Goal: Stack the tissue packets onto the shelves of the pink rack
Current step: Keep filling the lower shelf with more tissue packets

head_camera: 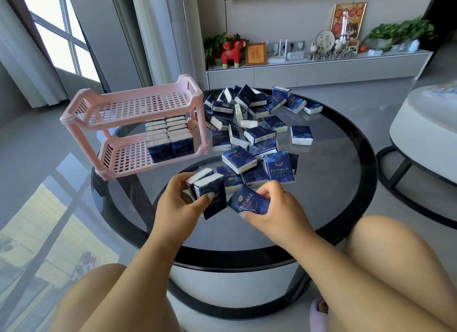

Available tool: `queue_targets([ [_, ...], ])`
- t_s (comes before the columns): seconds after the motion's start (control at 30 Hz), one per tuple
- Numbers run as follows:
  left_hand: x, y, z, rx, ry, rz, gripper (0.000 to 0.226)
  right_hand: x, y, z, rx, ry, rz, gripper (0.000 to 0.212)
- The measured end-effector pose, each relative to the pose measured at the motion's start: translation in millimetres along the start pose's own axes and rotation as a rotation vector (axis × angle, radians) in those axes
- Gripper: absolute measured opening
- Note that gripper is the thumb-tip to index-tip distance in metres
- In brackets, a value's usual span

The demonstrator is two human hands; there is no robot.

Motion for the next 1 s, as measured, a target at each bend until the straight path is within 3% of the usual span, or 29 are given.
queue_targets([
  [0.13, 5, 3, 4, -0.099, -0.064, 0.178, 0.038, 2, 5, -2, -0.022, 0.097, -0.153, 0.054],
  [0.23, 10, 5, 5, -0.159, -0.108, 0.284, 0.033, 1, 3, -3, -0.134, 0.314, -0.13, 0.044],
  [0.3, 14, 7, 7, -0.183, -0.142, 0.308, 0.032, 2, 0, -2, -0.234, 0.349, -0.071, 0.039],
  [0.53, 18, 12, 9, -0.288, -0.249, 0.504, 0.029, 8, -5, 2, -0.388, 0.118, -0.147, 0.045],
  [0.7, 17, 14, 9, -0.255, -0.252, 0.496, 0.066, 6, -9, 6, -0.417, 0.011, -0.152, 0.05],
  [0.83, 18, 13, 9, -0.228, -0.15, 0.382, 0.076, 3, -13, 10, -0.373, -0.06, -0.346, 0.044],
  [1.0, 22, 16, 9, -0.205, -0.036, 0.294, 0.054, 3, -12, 12, -0.357, -0.112, -0.464, 0.041],
])
Point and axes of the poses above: each hand's wrist, its own z-axis away from the middle knuckle, its own x-axis out of the palm, y = z × x, the point moved 1 cm from there along -z, towards the middle knuckle, and after that the axes turned 9 degrees about -x, right-handed, at the moved point
